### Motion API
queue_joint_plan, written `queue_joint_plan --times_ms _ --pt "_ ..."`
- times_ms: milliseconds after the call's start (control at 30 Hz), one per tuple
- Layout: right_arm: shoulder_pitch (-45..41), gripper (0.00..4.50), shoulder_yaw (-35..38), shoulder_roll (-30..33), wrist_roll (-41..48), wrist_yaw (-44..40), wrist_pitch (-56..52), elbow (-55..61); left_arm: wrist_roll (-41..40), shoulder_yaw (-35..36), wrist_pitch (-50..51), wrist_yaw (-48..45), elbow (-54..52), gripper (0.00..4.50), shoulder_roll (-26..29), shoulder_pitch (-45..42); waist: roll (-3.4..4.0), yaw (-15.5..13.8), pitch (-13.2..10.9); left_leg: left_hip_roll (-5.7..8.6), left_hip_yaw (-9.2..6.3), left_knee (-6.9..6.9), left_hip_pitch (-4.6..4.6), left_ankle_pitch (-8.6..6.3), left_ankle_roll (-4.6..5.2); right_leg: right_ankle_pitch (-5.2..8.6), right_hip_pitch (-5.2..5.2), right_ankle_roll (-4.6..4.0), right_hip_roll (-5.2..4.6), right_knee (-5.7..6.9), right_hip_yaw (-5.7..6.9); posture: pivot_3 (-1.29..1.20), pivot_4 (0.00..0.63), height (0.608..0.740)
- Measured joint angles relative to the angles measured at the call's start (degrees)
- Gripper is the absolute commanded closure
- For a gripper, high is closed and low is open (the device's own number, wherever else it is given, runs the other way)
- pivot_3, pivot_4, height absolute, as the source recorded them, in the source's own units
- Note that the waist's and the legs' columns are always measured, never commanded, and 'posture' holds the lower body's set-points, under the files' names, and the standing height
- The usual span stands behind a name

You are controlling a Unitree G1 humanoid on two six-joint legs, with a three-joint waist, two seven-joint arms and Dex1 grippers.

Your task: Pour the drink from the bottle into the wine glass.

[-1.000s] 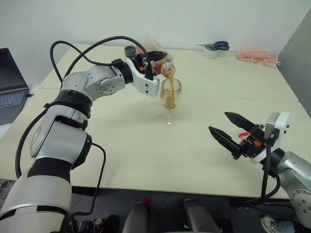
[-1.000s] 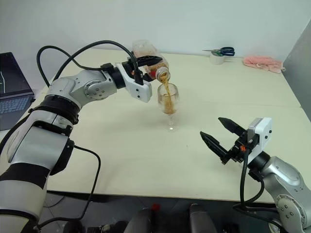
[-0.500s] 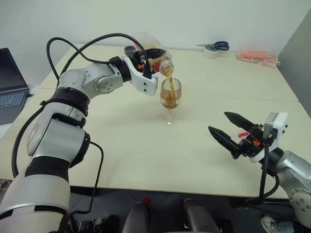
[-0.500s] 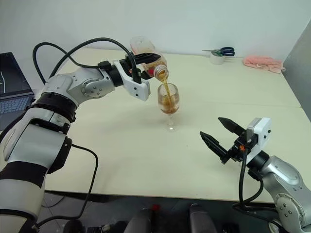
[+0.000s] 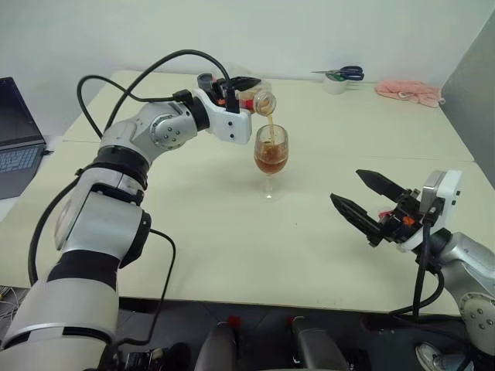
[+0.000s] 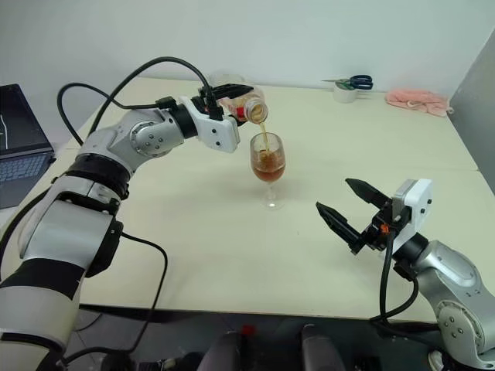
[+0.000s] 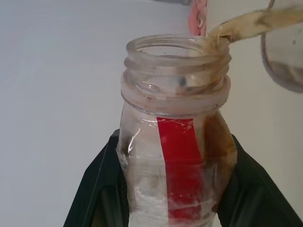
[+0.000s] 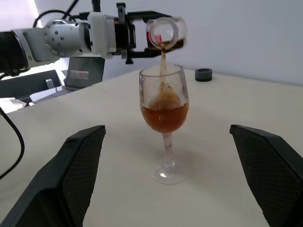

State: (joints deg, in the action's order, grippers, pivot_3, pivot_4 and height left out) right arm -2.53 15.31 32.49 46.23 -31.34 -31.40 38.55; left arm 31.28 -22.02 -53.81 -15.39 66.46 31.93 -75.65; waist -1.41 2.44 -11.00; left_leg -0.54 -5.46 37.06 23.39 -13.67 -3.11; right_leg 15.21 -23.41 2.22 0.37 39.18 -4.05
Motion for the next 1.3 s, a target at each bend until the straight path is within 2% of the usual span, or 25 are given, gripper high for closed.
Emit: queue_joint_plan --times_ms 67,233,400,500,633,767,867,1033,1300 --pt "-2.6 0.00 -0.2 1.6 0.9 0.3 -1.4 0.0 -4.9 2.7 1.8 -5.0 0.0 2.69 -0.9 1.5 0.00 0.1 0.0 0.00 0.00 0.02 0.00 0.00 0.00 -0.01 0.00 -0.01 0.00 0.02 0.00 0.00 0.150 0.740" --pt "-15.9 0.00 -1.0 4.8 3.5 1.7 -4.2 -0.6 -19.2 11.2 10.4 -17.0 -2.4 2.69 -4.1 4.8 0.00 0.5 0.0 -0.01 -0.04 0.05 -0.04 0.00 0.00 0.00 0.00 -0.01 0.01 0.14 0.02 0.00 0.150 0.740" --pt "-29.3 0.00 -7.4 6.6 2.2 1.4 -8.7 -7.4 -33.2 20.6 27.7 -23.0 -12.4 2.70 -6.4 9.8 0.01 1.0 0.0 -0.03 -0.04 0.10 -0.08 0.00 0.00 0.00 -0.01 -0.02 0.01 0.25 0.00 0.00 0.150 0.740" --pt "-37.3 0.00 -12.4 5.8 -0.4 1.6 -11.5 -13.0 -38.1 24.7 39.2 -21.9 -21.5 2.70 -6.3 14.7 0.04 1.3 0.0 -0.07 -0.03 0.10 -0.16 0.01 0.01 0.03 -0.01 -0.07 0.01 0.35 -0.01 0.00 0.150 0.740" --pt "-51.3 0.00 -21.8 -0.2 -4.9 2.8 -18.2 -20.3 -43.3 31.5 57.9 -13.4 -37.7 2.70 -5.6 26.7 0.07 2.7 0.0 -0.23 0.01 0.02 -0.40 0.00 0.01 0.16 -0.04 -0.26 0.05 0.66 -0.08 0.00 0.150 0.740" --pt "-55.2 0.00 -27.6 -7.2 -8.7 1.4 -17.5 -24.7 -46.0 35.0 70.1 -6.4 -49.1 2.70 -6.9 36.9 0.05 2.2 0.1 -0.25 -0.26 0.03 -0.38 0.01 0.00 0.25 -0.06 -0.41 0.05 0.78 0.15 0.00 0.150 0.740" --pt "-55.5 0.00 -31.0 -9.8 -12.1 -0.4 -16.3 -28.2 -47.2 36.9 73.1 -3.5 -53.0 2.70 -7.8 40.7 0.04 1.2 0.1 -0.12 -0.26 0.07 -0.32 0.07 -0.10 0.24 -0.05 -0.41 0.00 0.78 0.19 0.00 0.150 0.740" --pt "-55.7 0.00 -31.9 -10.5 -15.5 -4.0 -15.0 -29.4 -46.5 38.0 73.2 -1.3 -54.4 2.70 -7.6 41.9 0.02 0.0 0.1 -0.06 -0.23 0.06 -0.32 0.08 -0.14 0.24 -0.02 -0.40 -0.07 0.71 0.20 0.00 0.150 0.740" --pt "-55.6 0.00 -31.9 -10.2 -18.3 -8.2 -14.9 -29.5 -46.3 37.9 73.2 0.5 -54.7 0.04 -8.5 43.9 0.02 0.0 0.1 -0.10 -0.19 0.01 -0.37 0.08 -0.14 0.24 -0.02 -0.41 -0.06 0.72 0.18 0.00 0.150 0.740"
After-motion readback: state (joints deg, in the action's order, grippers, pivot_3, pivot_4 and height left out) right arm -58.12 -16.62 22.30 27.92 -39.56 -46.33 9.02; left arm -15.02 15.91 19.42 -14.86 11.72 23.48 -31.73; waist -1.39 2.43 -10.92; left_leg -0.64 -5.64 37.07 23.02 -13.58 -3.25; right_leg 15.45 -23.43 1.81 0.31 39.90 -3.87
